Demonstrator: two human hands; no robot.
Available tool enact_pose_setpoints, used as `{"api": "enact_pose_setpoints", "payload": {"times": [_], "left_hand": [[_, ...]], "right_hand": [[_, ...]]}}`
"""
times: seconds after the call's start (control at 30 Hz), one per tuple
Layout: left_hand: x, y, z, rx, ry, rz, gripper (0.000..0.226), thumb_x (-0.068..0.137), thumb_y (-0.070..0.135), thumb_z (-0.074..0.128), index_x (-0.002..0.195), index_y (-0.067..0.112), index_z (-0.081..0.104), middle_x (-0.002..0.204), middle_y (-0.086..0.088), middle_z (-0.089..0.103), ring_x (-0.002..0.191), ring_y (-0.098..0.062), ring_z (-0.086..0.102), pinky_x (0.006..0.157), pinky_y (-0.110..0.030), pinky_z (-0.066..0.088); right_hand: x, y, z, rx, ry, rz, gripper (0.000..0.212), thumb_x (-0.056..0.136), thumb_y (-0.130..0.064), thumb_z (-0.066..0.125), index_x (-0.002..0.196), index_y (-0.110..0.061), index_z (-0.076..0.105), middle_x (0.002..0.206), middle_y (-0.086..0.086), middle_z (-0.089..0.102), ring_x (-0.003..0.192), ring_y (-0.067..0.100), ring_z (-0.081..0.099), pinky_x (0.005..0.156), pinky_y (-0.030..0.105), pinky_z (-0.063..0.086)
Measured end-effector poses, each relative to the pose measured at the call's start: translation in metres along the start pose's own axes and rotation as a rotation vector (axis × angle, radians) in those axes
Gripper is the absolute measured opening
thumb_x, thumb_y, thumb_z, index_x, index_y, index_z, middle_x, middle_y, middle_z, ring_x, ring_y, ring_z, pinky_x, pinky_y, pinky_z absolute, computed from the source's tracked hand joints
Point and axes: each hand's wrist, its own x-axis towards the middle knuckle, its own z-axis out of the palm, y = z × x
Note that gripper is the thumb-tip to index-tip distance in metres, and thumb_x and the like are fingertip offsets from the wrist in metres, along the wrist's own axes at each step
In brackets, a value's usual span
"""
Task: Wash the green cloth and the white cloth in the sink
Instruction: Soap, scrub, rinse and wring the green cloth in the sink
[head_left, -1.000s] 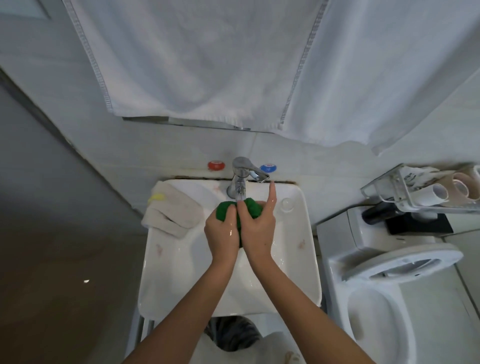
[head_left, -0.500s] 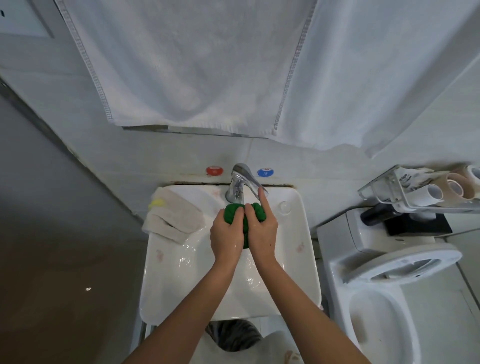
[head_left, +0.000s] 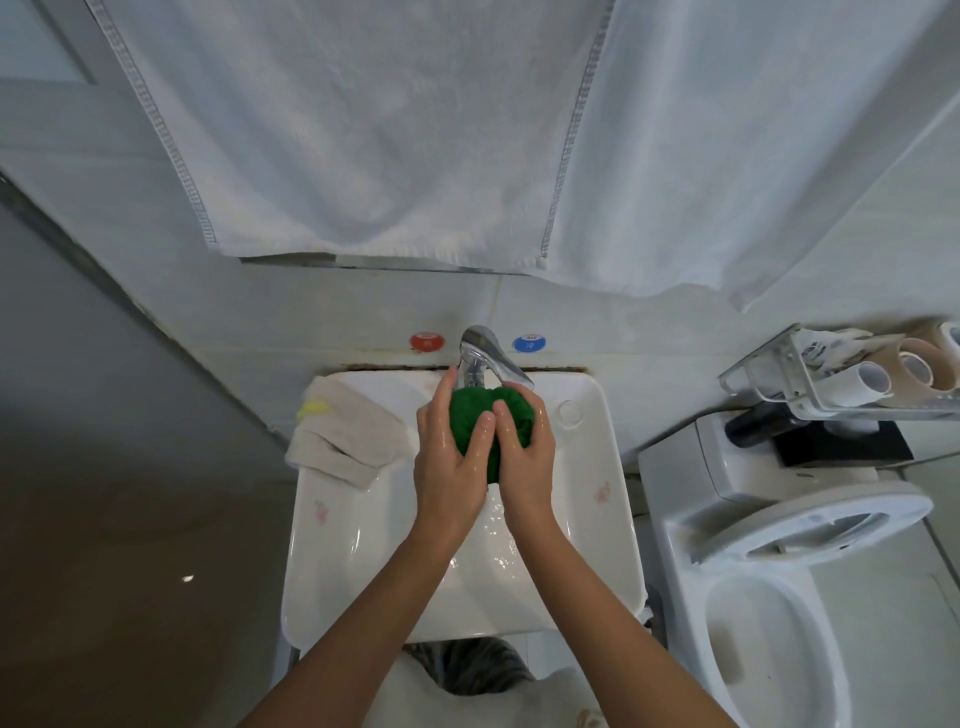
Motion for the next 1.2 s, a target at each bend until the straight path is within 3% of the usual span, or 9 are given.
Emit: {"api": "enact_pose_setpoints", "payload": {"times": [0.13, 0.27, 0.4, 0.7, 0.8, 0.9, 1.0, 1.07, 1.2], "left_hand": [[0.002, 0.004, -0.001, 0.055, 0.048, 0.058, 0.03, 0.084, 0.053, 0.048, 0.112, 0.045, 0.048, 0.113, 0.012, 0.052, 0.1, 0.003, 0.055, 0.079, -0.021, 0.052], [0.008, 0.014, -0.002, -0.023, 0.173, -0.01, 0.035, 0.078, 0.065, 0.051, 0.08, 0.031, 0.057, 0.071, 0.012, 0.062, 0.068, -0.004, 0.061, 0.06, -0.025, 0.054], [0.01, 0.011, -0.002, -0.085, 0.267, -0.114, 0.032, 0.091, 0.036, 0.057, 0.064, 0.02, 0.057, 0.053, 0.006, 0.055, 0.05, -0.002, 0.054, 0.049, -0.018, 0.047], [0.012, -0.016, -0.004, -0.024, 0.325, -0.285, 0.037, 0.084, 0.001, 0.05, 0.05, 0.013, 0.042, 0.048, 0.0, 0.042, 0.047, -0.012, 0.04, 0.048, -0.025, 0.036], [0.011, -0.019, -0.006, 0.004, 0.336, -0.278, 0.037, 0.089, 0.009, 0.052, 0.053, 0.014, 0.044, 0.05, 0.001, 0.045, 0.048, -0.011, 0.042, 0.05, -0.025, 0.035], [0.015, -0.016, -0.01, -0.004, 0.345, -0.289, 0.027, 0.094, 0.03, 0.052, 0.074, 0.013, 0.057, 0.065, 0.001, 0.058, 0.06, -0.012, 0.056, 0.055, -0.025, 0.043], [0.025, -0.009, -0.016, 0.007, 0.291, -0.32, 0.034, 0.096, 0.044, 0.043, 0.1, 0.014, 0.057, 0.088, 0.0, 0.063, 0.082, -0.015, 0.061, 0.072, -0.033, 0.051], [0.031, -0.004, -0.021, 0.037, 0.198, -0.331, 0.032, 0.097, 0.047, 0.034, 0.109, 0.021, 0.047, 0.102, 0.002, 0.057, 0.095, -0.016, 0.057, 0.083, -0.038, 0.051], [0.032, 0.007, -0.03, -0.045, 0.045, -0.354, 0.046, 0.092, 0.052, 0.027, 0.121, 0.021, 0.046, 0.105, 0.004, 0.056, 0.099, -0.015, 0.057, 0.091, -0.041, 0.05]], "right_hand": [[0.003, -0.016, 0.012, 0.108, -0.005, 0.097, 0.026, 0.087, -0.042, 0.054, 0.096, -0.019, 0.063, 0.093, 0.003, 0.066, 0.093, 0.019, 0.064, 0.081, 0.033, 0.056], [-0.006, -0.022, 0.025, 0.178, 0.019, 0.213, 0.023, 0.095, -0.034, 0.056, 0.081, -0.018, 0.065, 0.079, 0.01, 0.064, 0.077, 0.02, 0.064, 0.07, 0.036, 0.053], [-0.004, -0.02, 0.03, 0.174, 0.011, 0.295, 0.032, 0.09, -0.019, 0.062, 0.06, -0.014, 0.054, 0.053, 0.0, 0.048, 0.056, 0.013, 0.051, 0.051, 0.026, 0.043], [0.0, 0.012, 0.037, 0.027, 0.048, 0.368, 0.044, 0.077, 0.0, 0.053, 0.044, -0.024, 0.035, 0.046, -0.006, 0.033, 0.05, 0.014, 0.035, 0.05, 0.028, 0.03], [-0.003, 0.018, 0.042, 0.013, 0.034, 0.395, 0.032, 0.081, -0.017, 0.059, 0.052, -0.02, 0.044, 0.05, -0.003, 0.044, 0.056, 0.018, 0.047, 0.055, 0.035, 0.041], [-0.002, 0.015, 0.045, -0.04, -0.047, 0.334, 0.022, 0.088, -0.041, 0.059, 0.087, -0.019, 0.057, 0.074, -0.003, 0.061, 0.074, 0.014, 0.061, 0.073, 0.037, 0.054], [-0.007, 0.012, 0.041, -0.133, -0.09, 0.118, 0.058, 0.086, -0.045, 0.061, 0.138, -0.04, 0.035, 0.122, -0.015, 0.051, 0.109, 0.001, 0.053, 0.092, 0.019, 0.047], [-0.013, 0.006, 0.036, -0.186, -0.084, -0.031, 0.072, 0.089, -0.036, 0.062, 0.145, -0.047, 0.017, 0.132, -0.019, 0.039, 0.116, -0.008, 0.044, 0.09, 0.004, 0.039], [-0.013, 0.0, 0.029, -0.21, -0.1, -0.226, 0.066, 0.085, -0.039, 0.06, 0.141, -0.042, 0.025, 0.145, -0.005, 0.038, 0.128, 0.0, 0.039, 0.097, 0.005, 0.035]]}}
